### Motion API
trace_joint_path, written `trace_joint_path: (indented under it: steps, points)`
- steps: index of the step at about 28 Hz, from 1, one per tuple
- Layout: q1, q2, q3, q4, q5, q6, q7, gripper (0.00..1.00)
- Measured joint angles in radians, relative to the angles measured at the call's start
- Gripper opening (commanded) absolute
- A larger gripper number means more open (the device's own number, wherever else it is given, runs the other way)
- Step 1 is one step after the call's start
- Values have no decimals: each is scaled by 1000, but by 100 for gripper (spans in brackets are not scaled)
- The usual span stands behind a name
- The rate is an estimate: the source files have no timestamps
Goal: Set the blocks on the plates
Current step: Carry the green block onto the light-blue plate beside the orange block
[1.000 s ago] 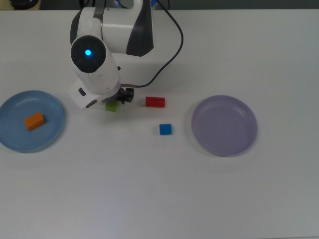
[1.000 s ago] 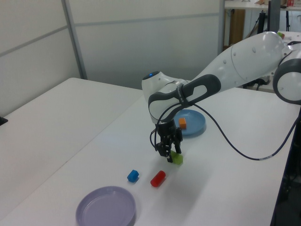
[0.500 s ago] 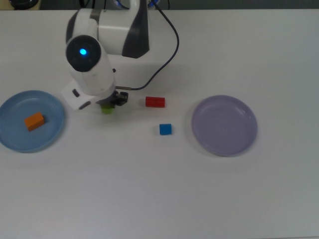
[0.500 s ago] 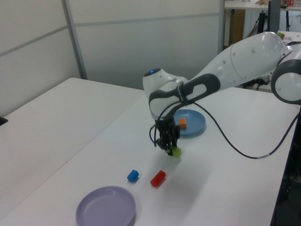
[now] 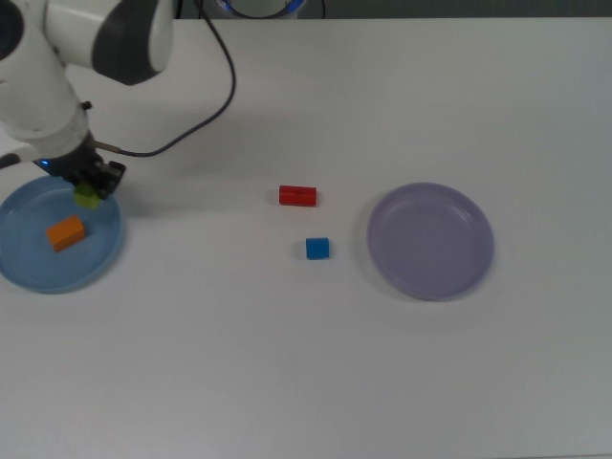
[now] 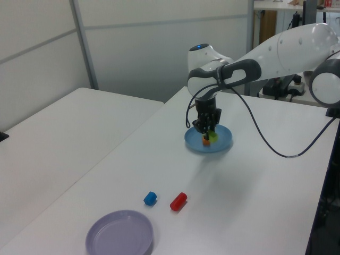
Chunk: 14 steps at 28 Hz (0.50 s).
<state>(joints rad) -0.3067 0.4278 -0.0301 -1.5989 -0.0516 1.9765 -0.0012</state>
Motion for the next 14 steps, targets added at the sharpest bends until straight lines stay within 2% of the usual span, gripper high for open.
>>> trace_joint_path:
  steps: [3,7,11,12,13,14]
  points:
    - [-30,7,0,0,0,5,-13,12]
    - [-50,26,0,-2,0,68,-13,20]
    - [-50,48,2,-2,0,98,-13,34]
    - [-50,53,2,-2,0,101,-13,43]
    - [-50,57,3,-2,0,104,-12,83]
    - [-49,62,3,-2,0,108,-12,100]
